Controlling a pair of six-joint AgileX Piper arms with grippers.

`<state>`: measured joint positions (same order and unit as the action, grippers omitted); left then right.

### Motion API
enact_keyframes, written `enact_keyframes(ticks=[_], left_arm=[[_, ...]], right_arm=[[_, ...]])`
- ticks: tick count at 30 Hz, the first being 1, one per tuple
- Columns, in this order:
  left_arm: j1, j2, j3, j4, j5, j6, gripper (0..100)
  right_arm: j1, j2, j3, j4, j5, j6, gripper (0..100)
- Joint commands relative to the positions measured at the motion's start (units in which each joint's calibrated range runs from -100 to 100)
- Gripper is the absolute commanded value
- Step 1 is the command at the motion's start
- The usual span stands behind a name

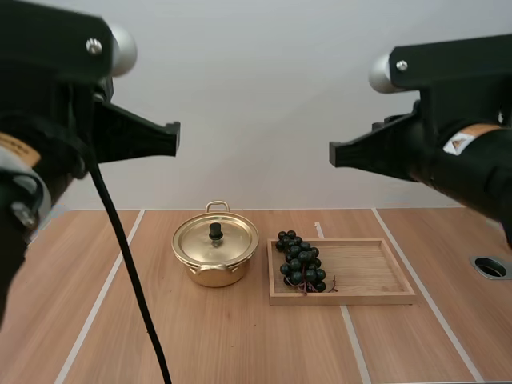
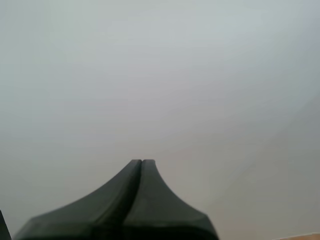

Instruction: Open the pot, put the grape inside, and close it

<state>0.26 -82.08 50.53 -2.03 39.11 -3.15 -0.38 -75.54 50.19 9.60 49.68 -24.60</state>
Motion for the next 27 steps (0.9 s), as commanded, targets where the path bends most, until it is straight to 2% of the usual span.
enact_keyframes(ticks=[1, 7, 14, 18, 22, 27], left_arm=[[0.15, 5.0, -5.3, -1.1, 10.1, -0.4, 0], [0.15, 17.2, -13.5, -1.6, 24.3, 2.4, 0], [0.15, 30.6, -17.0, -11.7, 39.1, 18.0, 0], [0.15, 37.9, -17.0, -15.7, 44.0, 23.3, 0], [0.15, 43.9, -17.0, -15.9, 45.1, 26.8, 0], [0.15, 48.1, -17.0, -16.3, 43.6, 28.8, 0]], right_arm=[[-0.1, 5.5, -5.9, 0.1, 6.5, -0.3, 0], [-0.1, 15.9, -13.9, 0.4, 16.7, -0.3, 0], [-0.1, 24.3, -18.8, 0.7, 22.7, -0.4, 0], [-0.1, 28.4, -20.1, 1.3, 27.0, -6.7, 0], [-0.1, 31.4, -20.1, 2.2, 27.9, -12.4, 0], [-0.1, 33.5, -20.1, 2.1, 27.7, -13.7, 0]])
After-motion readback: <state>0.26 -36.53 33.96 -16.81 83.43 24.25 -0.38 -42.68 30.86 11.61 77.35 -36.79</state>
